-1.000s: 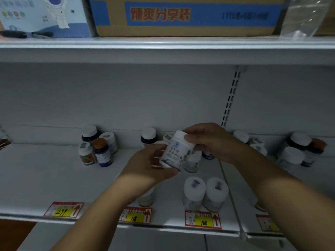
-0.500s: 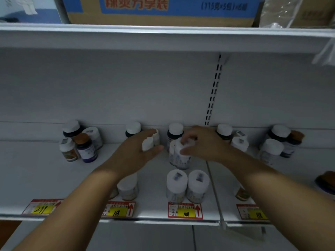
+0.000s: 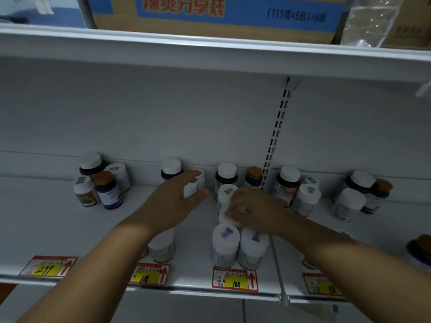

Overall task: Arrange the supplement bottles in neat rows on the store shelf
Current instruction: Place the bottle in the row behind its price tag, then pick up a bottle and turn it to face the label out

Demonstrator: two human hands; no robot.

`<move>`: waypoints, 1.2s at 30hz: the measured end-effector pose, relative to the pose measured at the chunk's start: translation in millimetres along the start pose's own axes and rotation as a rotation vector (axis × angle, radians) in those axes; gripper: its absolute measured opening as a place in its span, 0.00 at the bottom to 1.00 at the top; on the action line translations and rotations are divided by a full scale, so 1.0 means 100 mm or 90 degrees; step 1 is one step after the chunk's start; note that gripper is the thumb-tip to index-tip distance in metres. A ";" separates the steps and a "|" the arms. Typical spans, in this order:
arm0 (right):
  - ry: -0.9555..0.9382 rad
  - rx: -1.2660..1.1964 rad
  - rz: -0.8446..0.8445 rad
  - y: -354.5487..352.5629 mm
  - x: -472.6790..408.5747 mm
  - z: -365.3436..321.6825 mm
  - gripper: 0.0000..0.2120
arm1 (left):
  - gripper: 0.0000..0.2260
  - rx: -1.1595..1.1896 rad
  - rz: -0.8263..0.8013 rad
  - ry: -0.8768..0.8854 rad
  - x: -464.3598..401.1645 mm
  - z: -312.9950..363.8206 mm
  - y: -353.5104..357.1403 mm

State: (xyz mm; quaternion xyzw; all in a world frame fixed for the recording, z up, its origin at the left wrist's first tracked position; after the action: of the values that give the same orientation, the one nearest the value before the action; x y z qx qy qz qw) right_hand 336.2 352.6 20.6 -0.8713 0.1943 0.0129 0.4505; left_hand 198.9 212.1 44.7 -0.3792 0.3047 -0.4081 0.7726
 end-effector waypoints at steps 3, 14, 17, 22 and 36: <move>0.087 0.069 0.160 -0.14 -0.20 0.08 0.14 | 0.28 0.004 0.014 -0.007 0.00 -0.03 -0.01; 0.193 -0.294 0.294 -0.75 -0.32 0.09 0.05 | 0.11 0.138 0.158 0.005 0.08 0.06 -0.33; 0.165 -0.569 0.212 -0.77 -0.23 -0.04 0.04 | 0.16 0.267 -0.012 0.007 0.06 0.29 -0.10; 0.171 -0.628 0.185 -0.64 -0.14 -0.05 0.03 | 0.26 0.329 -0.004 -0.059 0.11 0.26 0.21; 0.172 -0.578 0.222 -0.61 -0.16 -0.07 0.07 | 0.29 0.240 0.077 -0.015 0.07 0.25 0.14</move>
State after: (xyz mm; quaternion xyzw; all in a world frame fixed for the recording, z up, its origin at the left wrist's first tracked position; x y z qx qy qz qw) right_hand 342.0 383.2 75.3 -0.9279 0.3679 0.0584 -0.0119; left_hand 227.8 219.9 45.2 -0.2136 0.2365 -0.4060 0.8565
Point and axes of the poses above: each hand's wrist, its own x-axis away from the middle knuckle, its own y-axis out of the palm, z = x × y, the point moved 4 cm from there along -x, towards the middle knuckle, and after that the axes turned 11 degrees about -x, right-handed, at the moved point
